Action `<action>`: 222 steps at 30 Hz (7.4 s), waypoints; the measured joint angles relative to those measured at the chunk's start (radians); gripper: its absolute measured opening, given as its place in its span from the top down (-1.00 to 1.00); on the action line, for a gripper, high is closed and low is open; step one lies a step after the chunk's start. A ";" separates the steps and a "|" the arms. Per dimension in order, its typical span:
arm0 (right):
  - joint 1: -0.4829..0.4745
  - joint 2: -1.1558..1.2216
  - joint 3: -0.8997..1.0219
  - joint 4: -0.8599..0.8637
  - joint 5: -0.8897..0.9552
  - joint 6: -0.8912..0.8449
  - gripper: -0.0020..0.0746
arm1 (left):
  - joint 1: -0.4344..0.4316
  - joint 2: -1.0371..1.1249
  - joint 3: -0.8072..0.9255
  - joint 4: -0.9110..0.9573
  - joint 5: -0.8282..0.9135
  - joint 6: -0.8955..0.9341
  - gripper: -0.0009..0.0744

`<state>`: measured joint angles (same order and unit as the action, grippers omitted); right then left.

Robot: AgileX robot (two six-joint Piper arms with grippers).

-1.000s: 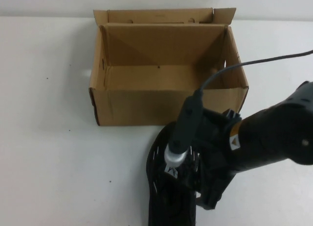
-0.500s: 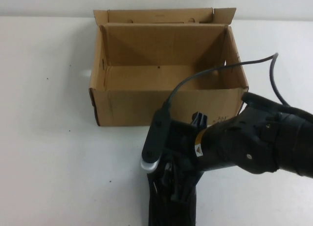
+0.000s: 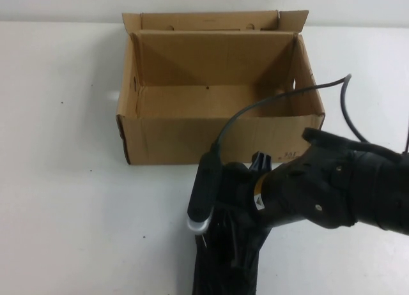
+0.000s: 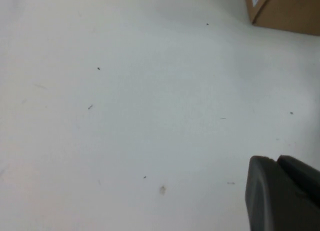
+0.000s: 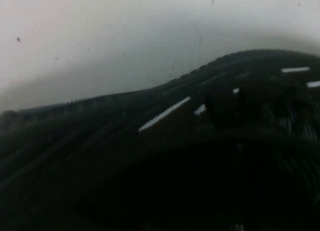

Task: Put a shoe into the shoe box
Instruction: Pick up the shoe from the table, then hand over the shoe, then place the shoe in the shoe box

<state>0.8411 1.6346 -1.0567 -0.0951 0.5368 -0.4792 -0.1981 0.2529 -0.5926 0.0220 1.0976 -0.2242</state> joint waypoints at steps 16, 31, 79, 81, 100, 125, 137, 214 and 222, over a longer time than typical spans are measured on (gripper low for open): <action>0.000 -0.060 -0.346 0.270 0.419 0.033 0.89 | 0.000 0.000 0.000 -0.110 -0.233 0.341 0.38; 0.000 0.003 -0.658 0.132 0.400 0.404 0.89 | 0.000 0.136 0.000 -0.621 -0.385 0.975 -0.54; 0.000 0.266 -0.986 -0.045 0.593 0.548 0.90 | -0.279 0.822 -0.278 -0.361 -0.591 0.871 0.65; 0.000 0.266 -0.986 -0.047 0.603 0.548 0.90 | -0.295 0.830 -0.285 -0.353 -0.584 0.871 0.79; -0.002 0.167 -0.990 -0.050 0.601 0.406 0.00 | -0.337 0.800 -0.288 -0.346 -0.532 0.874 0.84; -0.002 -0.134 -0.957 0.165 0.729 -0.156 -0.15 | -0.332 0.584 -0.288 -0.488 -0.371 1.182 0.85; -0.002 -0.184 -0.664 0.202 0.729 -0.109 -0.56 | -0.055 0.585 -0.371 -0.697 -0.118 1.470 0.85; -0.195 0.198 -1.110 0.108 0.739 -0.197 0.88 | 0.078 0.490 -0.378 -0.427 -0.327 0.733 0.97; -0.215 0.394 -1.258 0.007 0.684 -0.229 0.88 | 0.078 0.490 -0.378 -0.348 -0.234 0.665 0.98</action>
<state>0.6261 2.0284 -2.3150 -0.0877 1.2203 -0.7078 -0.1204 0.7428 -0.9706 -0.3256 0.8637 0.4409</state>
